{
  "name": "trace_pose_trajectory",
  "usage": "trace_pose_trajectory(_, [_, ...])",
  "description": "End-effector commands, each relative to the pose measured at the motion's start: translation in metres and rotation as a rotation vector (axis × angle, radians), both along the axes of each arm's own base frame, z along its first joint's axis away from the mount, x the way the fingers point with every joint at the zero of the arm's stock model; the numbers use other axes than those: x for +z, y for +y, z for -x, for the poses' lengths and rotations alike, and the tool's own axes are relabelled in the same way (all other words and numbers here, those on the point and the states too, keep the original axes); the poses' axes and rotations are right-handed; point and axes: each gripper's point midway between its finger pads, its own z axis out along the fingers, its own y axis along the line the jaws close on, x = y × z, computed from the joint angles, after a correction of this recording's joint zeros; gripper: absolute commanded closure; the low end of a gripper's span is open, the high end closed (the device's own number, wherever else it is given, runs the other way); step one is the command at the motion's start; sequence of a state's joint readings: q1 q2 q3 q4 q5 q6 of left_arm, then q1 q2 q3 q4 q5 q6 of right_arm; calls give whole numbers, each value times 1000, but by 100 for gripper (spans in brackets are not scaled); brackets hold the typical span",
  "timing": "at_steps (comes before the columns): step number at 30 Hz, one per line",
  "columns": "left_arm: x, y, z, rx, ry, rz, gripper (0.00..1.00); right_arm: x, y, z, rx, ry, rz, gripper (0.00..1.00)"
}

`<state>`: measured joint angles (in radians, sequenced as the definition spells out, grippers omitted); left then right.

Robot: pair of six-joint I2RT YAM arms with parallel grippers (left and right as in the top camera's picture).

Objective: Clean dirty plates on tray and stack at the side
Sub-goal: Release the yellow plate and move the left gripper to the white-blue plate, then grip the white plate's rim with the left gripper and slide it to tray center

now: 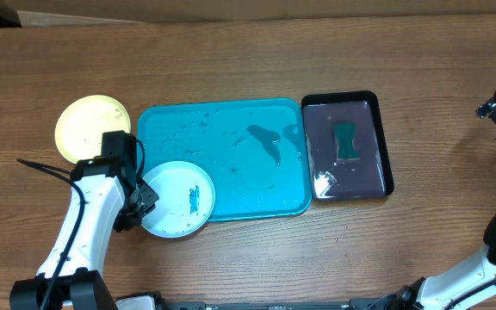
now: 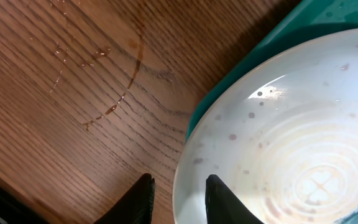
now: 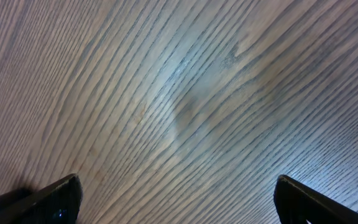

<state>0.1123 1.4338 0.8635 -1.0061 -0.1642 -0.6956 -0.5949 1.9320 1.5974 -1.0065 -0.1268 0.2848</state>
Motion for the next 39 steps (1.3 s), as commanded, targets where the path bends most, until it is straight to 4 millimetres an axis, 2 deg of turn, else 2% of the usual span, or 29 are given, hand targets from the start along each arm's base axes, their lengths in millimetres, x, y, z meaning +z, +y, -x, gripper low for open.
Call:
trace_pose_trajectory(1, [-9,0,7,-16,23,7,70,16,-3,-5,-3,-41,20,0])
trace_pose_trajectory(13, [-25,-2,12,-15,16,15,75,16,-3,-5,-3,-41,20,0])
trace_pose_trajectory(19, [-25,-3,11,-15,10,18,77,16,-3,-5,-3,-42,21,0])
trace_pose_trajectory(23, [-26,-4,11,-15,10,28,83,16,-3,-5,-3,-42,21,0])
trace_pose_trajectory(29, [-26,-4,10,-15,7,28,85,16,-3,-5,-3,-42,20,0])
trace_pose_trajectory(34, [-26,-4,10,-15,7,29,92,16,-3,-5,-3,-42,21,0])
trace_pose_trajectory(39, [-26,-5,10,-15,8,30,91,16,-3,-5,-3,-42,21,0])
